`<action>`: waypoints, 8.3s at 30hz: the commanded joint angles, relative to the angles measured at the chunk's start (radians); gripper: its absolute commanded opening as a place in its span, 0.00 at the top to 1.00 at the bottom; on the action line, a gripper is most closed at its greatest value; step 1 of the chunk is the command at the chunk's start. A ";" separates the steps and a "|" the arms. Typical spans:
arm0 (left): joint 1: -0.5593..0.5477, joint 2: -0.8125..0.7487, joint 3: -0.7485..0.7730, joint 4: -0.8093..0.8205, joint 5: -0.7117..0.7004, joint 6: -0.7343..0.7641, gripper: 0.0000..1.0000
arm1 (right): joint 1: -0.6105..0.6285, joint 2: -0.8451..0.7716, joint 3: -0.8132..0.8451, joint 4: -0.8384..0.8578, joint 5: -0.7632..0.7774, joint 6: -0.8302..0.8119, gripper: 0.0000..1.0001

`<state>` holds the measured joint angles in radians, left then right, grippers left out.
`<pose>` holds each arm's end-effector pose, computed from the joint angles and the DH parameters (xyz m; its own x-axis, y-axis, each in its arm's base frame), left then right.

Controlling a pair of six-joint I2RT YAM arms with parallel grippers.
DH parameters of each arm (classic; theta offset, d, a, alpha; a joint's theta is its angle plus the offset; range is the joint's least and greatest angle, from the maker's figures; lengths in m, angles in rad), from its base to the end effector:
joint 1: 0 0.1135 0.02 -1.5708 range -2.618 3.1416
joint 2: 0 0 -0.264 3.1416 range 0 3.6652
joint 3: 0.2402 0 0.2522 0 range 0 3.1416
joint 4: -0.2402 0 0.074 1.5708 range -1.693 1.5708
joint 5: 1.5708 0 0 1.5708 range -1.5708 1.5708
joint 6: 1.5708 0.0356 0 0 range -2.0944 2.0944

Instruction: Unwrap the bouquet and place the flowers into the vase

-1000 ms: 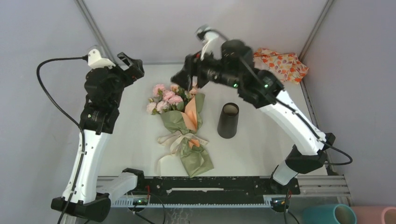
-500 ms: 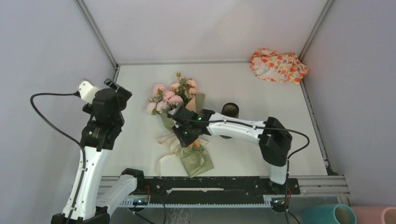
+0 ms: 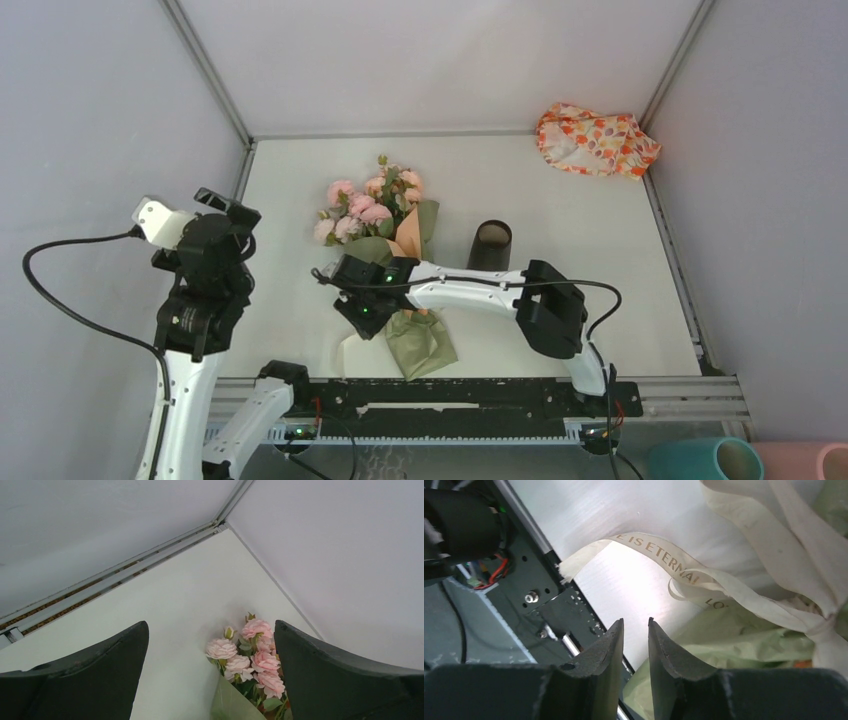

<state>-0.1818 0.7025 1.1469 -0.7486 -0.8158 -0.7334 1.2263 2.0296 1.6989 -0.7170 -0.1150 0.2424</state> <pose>0.1107 0.0060 0.4141 0.1557 -0.4950 -0.8548 -0.6128 0.6303 -0.4766 0.1457 0.4181 0.2327 -0.5131 -0.7240 -0.4611 -0.8563 0.4690 0.2164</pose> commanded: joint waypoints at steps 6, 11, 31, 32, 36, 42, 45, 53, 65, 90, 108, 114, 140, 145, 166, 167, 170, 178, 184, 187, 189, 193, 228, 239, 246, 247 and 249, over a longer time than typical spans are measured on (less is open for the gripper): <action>0.003 0.003 -0.005 0.028 0.032 0.025 0.00 | -0.013 0.089 0.051 0.017 0.028 -0.030 0.65; 0.004 -0.017 -0.021 0.035 0.018 0.031 0.00 | -0.046 0.112 0.080 0.032 0.021 -0.036 0.64; 0.004 -0.016 -0.065 0.058 0.043 0.024 0.00 | -0.033 0.197 0.114 0.028 -0.019 -0.016 0.60; 0.004 -0.014 -0.067 0.058 0.047 0.023 0.00 | -0.032 0.204 0.120 0.027 -0.016 -0.016 0.60; 0.004 -0.008 -0.070 0.060 0.065 0.020 0.00 | -0.045 0.217 0.139 0.015 0.010 -0.015 0.80; 0.004 -0.001 -0.082 0.075 0.116 0.028 0.00 | -0.109 0.119 0.185 -0.031 0.076 -0.043 1.00; 0.004 0.009 -0.087 0.085 0.148 0.038 0.00 | -0.173 0.025 0.183 -0.037 0.070 -0.044 1.00; 0.002 -0.013 -0.217 0.285 0.469 0.078 0.04 | -0.371 -0.146 0.144 -0.016 0.027 -0.021 1.00; -0.215 0.012 -0.501 0.640 0.794 0.154 0.05 | -0.512 -0.152 0.140 0.033 -0.101 0.005 1.00; -0.562 0.587 -0.589 0.950 0.764 0.165 0.43 | -0.607 -0.265 0.053 0.076 -0.115 0.016 1.00; -0.581 0.771 -0.467 0.915 0.684 0.188 0.92 | -0.612 -0.270 0.032 0.094 -0.144 0.032 1.00; -0.582 0.662 -0.466 0.793 0.595 0.182 1.00 | -0.611 -0.272 0.036 0.099 -0.142 0.035 1.00; 0.140 0.156 -0.353 0.114 0.429 -0.044 1.00 | -0.944 -0.293 0.127 0.076 -0.181 0.068 1.00; 0.228 0.120 -0.337 0.079 0.397 -0.071 1.00 | -1.043 -0.314 0.064 0.107 -0.193 0.092 1.00; 0.298 0.048 -0.374 0.263 0.783 0.091 0.34 | -1.100 -0.374 0.024 0.141 -0.120 0.105 0.43; 0.298 0.040 -0.384 0.296 0.863 0.104 0.32 | -1.083 -0.391 0.026 0.147 -0.116 0.102 0.39; 0.262 0.016 -0.407 0.408 0.999 0.123 0.31 | -1.024 -0.442 0.022 0.171 -0.118 0.103 0.36; -0.085 0.099 -0.432 0.498 0.869 0.125 0.58 | -0.749 -0.520 0.023 0.183 -0.125 0.066 0.42; -0.175 0.256 -0.579 0.740 0.876 0.034 0.69 | -0.647 -0.541 -0.007 0.201 -0.154 0.080 0.41; -0.185 0.328 -0.593 0.813 0.875 0.056 0.74 | -0.632 -0.541 -0.034 0.198 -0.164 0.071 0.40; -0.194 0.371 -0.597 0.855 0.886 0.072 0.77 | -0.628 -0.531 -0.041 0.185 -0.163 0.066 0.38; -0.228 0.466 -0.597 0.924 0.897 0.087 0.79 | -0.629 -0.503 -0.039 0.182 -0.126 0.066 0.36; -0.308 0.549 -0.671 0.951 0.771 0.125 0.49 | -0.750 -0.471 0.011 0.132 -0.112 0.147 0.00; -0.308 0.642 -0.607 0.998 0.787 0.152 0.55 | -0.645 -0.443 -0.038 0.143 -0.122 0.131 0.00; -0.309 0.699 -0.602 1.014 0.700 0.131 0.87 | -0.530 -0.397 -0.033 0.109 -0.108 0.105 0.17; -0.309 0.704 -0.603 1.015 0.693 0.128 0.91 | -0.515 -0.391 -0.033 0.105 -0.108 0.098 0.21; -0.309 0.709 -0.609 1.023 0.687 0.127 0.97 | -0.486 -0.378 -0.034 0.096 -0.103 0.092 0.28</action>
<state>-0.4870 1.3918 0.5072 0.2420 -0.0708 -0.6067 0.6968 1.6409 1.6444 -0.6140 -0.2268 0.3668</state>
